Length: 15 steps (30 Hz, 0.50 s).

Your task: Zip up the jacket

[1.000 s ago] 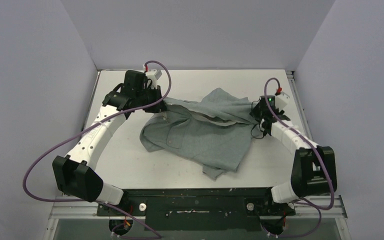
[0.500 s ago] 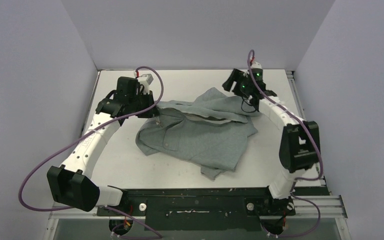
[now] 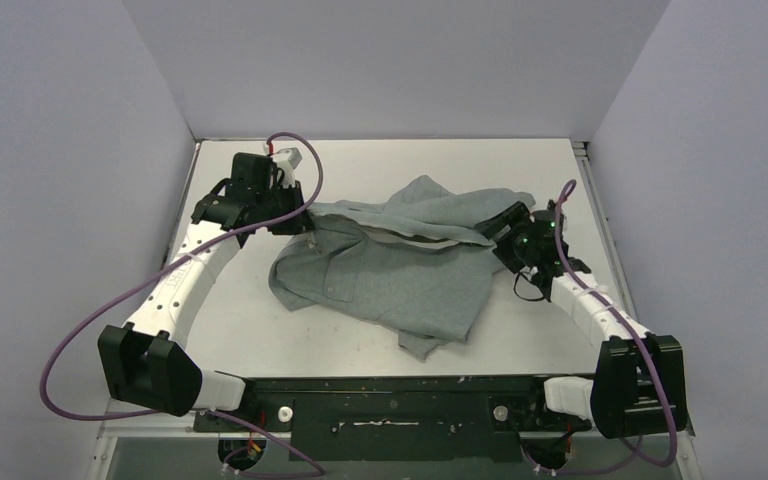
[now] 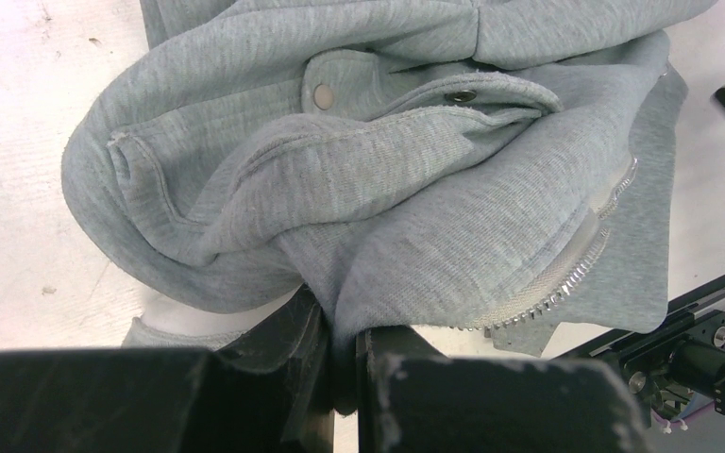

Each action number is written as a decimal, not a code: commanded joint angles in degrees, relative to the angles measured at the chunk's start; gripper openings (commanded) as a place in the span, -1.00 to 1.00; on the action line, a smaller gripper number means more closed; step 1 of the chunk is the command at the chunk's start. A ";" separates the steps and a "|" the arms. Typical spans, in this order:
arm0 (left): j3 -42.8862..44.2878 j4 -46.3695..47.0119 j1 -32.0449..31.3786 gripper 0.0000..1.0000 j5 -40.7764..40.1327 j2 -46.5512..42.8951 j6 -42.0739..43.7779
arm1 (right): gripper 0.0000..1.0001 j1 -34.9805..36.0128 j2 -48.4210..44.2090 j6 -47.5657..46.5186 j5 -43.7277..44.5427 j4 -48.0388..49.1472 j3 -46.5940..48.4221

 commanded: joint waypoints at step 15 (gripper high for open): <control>0.26 3.82 0.53 -1.00 2.29 -0.67 -0.11 | 0.53 0.80 13.20 28.01 -8.79 27.06 -4.01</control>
